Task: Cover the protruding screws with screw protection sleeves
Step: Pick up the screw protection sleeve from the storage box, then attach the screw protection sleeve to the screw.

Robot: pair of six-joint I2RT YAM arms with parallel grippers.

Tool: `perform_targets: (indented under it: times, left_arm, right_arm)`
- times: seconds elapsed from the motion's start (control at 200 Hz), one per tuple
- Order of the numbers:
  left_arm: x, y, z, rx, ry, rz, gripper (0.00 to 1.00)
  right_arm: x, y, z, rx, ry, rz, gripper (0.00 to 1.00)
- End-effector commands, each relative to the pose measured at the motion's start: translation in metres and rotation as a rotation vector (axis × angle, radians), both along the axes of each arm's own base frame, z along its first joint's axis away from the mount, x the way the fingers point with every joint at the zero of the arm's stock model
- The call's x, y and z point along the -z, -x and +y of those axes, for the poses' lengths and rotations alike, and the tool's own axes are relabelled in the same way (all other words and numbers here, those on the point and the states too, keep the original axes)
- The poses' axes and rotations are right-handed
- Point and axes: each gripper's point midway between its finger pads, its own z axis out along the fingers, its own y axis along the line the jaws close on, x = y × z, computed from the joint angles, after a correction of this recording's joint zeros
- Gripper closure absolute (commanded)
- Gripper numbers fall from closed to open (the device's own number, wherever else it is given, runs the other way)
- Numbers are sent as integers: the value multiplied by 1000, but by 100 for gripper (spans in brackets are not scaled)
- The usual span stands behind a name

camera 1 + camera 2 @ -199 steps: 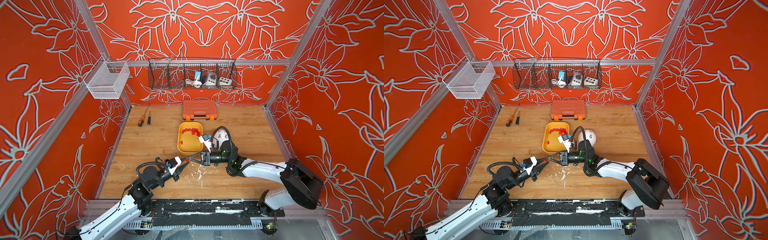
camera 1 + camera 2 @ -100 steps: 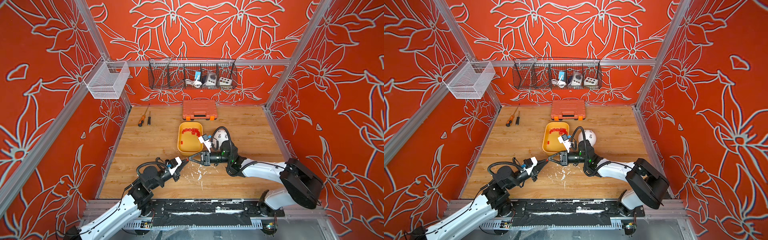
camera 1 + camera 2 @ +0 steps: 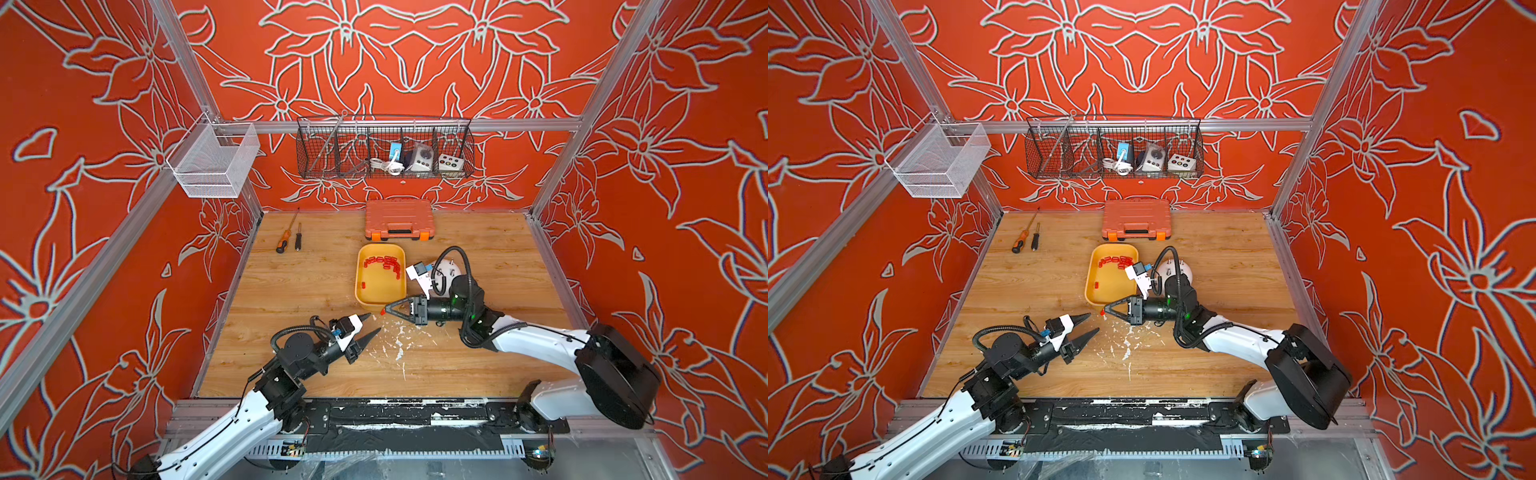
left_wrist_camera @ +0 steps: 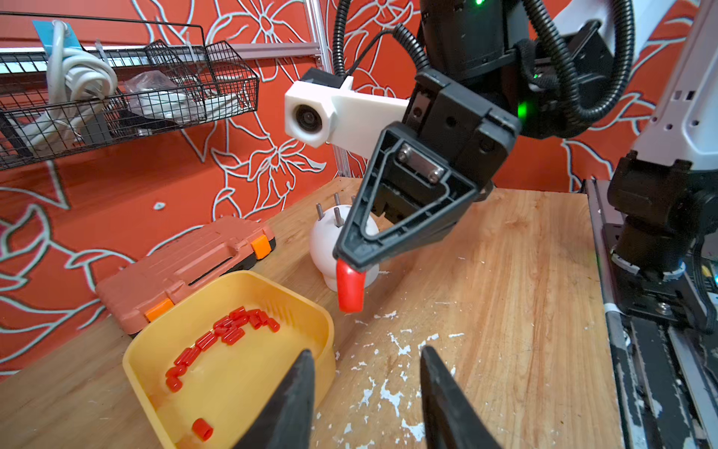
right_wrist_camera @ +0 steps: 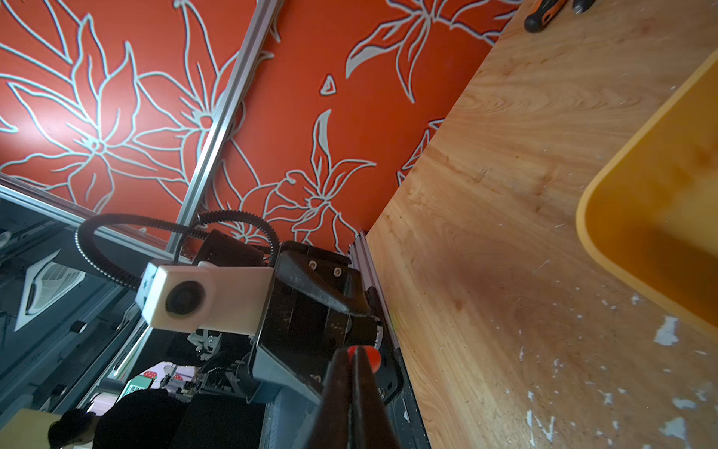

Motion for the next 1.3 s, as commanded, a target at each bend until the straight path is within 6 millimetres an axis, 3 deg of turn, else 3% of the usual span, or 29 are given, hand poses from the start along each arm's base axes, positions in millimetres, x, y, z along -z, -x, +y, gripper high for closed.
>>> perform_targets:
  times: [0.0,0.205,0.465,0.671,0.876,1.296]
  left_arm:
    - [1,1,1,-1,-5,-9,53]
    - [4,2,-2,17,-12,5,50]
    - [7,0,-4,20,-13,20,47]
    - [9,-1,-5,19,-16,30,46]
    - [9,-1,-6,24,-16,33,45]
    - [9,0,-6,25,-14,34,44]
  right_arm:
    - [-15,-13,-15,26,-11,-36,100]
    - [-3,-50,-70,190,169,-81,100]
    - [17,-98,-156,476,437,-103,100]
    - [33,-124,-193,595,539,-75,100]
    - [31,-145,-205,650,551,-106,100]
    - [40,-177,-196,628,536,-107,100]
